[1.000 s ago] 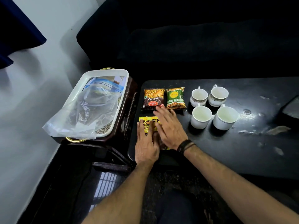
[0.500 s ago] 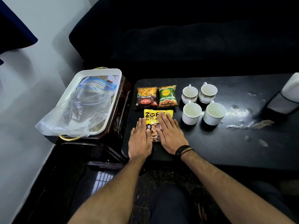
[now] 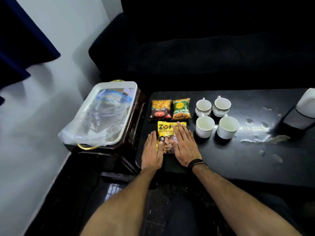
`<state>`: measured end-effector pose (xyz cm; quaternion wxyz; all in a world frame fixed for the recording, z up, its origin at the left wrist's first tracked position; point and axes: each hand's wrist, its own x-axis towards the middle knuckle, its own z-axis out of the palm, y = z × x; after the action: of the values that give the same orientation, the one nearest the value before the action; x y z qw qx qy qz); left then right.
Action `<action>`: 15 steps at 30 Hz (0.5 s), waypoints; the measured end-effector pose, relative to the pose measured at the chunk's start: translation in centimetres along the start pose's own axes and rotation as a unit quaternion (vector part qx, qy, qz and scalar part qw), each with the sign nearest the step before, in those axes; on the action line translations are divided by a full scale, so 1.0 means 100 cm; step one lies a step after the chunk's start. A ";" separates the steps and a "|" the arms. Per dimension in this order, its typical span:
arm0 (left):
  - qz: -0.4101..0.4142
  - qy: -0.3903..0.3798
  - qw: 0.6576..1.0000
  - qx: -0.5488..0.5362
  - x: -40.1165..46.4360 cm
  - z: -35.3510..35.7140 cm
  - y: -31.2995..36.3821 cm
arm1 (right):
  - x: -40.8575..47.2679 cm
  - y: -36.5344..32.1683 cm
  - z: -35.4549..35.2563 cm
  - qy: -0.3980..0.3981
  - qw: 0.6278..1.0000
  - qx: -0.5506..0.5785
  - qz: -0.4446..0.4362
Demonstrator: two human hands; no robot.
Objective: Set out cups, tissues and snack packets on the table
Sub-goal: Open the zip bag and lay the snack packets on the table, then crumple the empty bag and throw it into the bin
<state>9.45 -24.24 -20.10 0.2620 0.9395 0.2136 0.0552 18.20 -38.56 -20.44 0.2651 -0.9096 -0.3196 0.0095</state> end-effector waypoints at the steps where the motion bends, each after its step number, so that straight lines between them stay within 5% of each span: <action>1: 0.007 0.007 1.000 0.005 -0.004 -0.007 0.001 | 0.000 0.000 -0.001 0.004 1.000 0.001 -0.004; 5: 0.167 0.131 0.970 0.122 -0.011 -0.051 0.009 | 0.001 -0.011 -0.007 0.058 0.997 -0.031 -0.028; 7: 0.165 0.212 0.948 0.169 0.002 -0.084 0.013 | 0.009 -0.029 -0.010 0.094 0.994 -0.038 -0.036; 11: -0.045 0.341 0.929 0.135 0.027 -0.154 0.004 | 0.041 -0.085 -0.023 0.144 0.987 0.063 -0.032; 15: -0.341 0.377 0.861 0.000 0.036 -0.209 -0.031 | 0.075 -0.152 -0.034 0.099 0.979 0.176 -0.009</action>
<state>7.08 -10.54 -3.82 0.1641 0.7149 0.6035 0.3126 16.01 -25.83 -8.96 0.4514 -0.8423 -0.2933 -0.0264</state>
